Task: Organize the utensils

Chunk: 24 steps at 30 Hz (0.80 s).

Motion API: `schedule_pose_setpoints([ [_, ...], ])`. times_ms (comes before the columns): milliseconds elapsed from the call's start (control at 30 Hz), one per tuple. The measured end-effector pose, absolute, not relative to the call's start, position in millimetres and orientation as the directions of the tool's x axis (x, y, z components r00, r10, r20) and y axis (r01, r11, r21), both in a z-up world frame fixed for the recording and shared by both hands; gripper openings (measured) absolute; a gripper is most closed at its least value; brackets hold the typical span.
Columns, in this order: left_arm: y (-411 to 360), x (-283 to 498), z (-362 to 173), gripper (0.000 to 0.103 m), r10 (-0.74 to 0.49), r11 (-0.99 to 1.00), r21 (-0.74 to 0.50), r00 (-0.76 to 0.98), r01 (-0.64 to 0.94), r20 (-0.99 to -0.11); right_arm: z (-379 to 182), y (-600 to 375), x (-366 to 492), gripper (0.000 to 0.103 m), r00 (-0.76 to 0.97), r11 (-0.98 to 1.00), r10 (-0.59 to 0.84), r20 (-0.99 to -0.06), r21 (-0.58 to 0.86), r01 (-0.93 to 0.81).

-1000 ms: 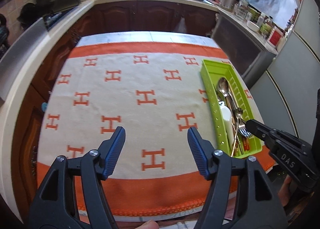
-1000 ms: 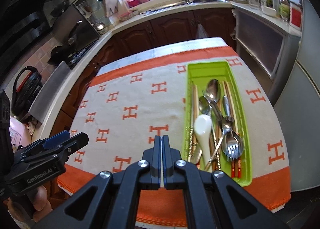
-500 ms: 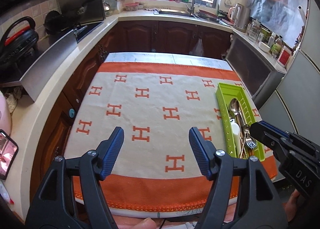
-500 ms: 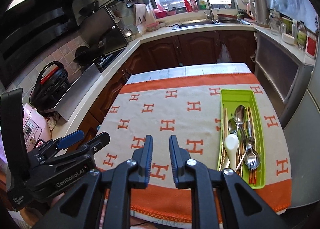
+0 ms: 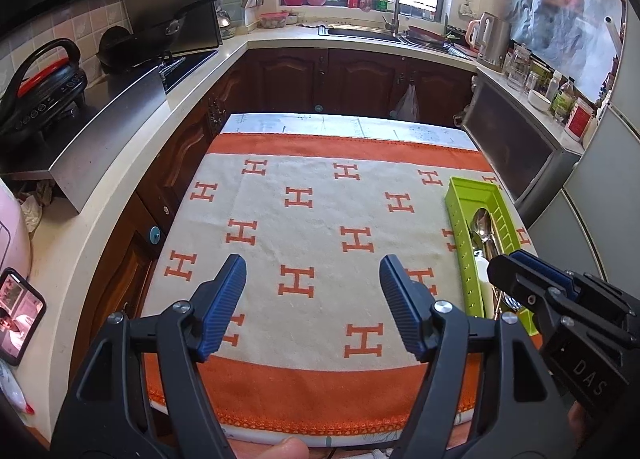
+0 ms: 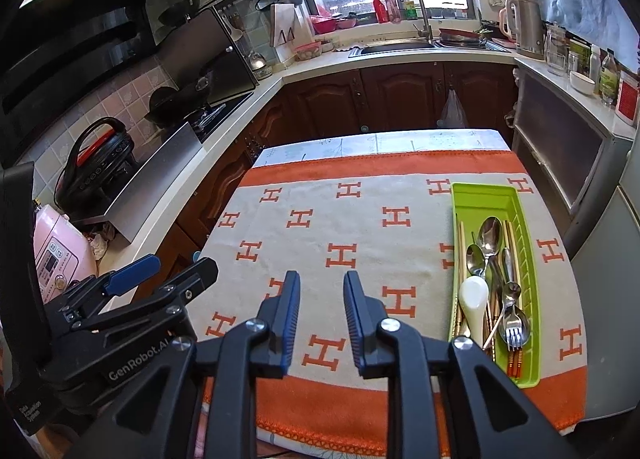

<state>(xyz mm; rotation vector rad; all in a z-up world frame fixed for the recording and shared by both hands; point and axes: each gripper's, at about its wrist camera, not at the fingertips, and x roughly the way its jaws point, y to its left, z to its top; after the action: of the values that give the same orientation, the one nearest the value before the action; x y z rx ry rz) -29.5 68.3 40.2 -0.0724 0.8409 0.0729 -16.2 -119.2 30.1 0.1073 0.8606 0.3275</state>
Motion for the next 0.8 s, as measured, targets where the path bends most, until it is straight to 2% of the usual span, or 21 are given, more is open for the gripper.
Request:
schedule_pose_setpoints([
  [800, 55.7, -3.5, 18.5, 0.068, 0.022, 0.998, -0.023, 0.621, -0.064, -0.784, 14.1, -116.4, 3.7, 0.026, 0.574, 0.945, 0.324, -0.752, 0.232, -0.229],
])
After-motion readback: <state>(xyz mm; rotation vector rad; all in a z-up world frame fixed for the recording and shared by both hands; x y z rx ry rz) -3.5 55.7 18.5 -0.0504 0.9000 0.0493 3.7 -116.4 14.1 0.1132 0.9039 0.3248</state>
